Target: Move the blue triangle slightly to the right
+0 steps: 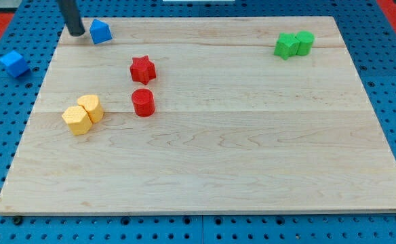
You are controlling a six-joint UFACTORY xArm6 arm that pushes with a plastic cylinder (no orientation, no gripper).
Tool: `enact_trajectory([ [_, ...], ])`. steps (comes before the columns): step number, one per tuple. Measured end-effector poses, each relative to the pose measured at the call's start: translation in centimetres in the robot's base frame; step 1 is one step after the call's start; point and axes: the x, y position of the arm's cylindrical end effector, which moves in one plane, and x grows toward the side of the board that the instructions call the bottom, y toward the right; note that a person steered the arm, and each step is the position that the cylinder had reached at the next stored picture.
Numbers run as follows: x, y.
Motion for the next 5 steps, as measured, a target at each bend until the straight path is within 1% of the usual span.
enact_trajectory([
  [1, 0.0, 1.8],
  [5, 0.0, 0.0],
])
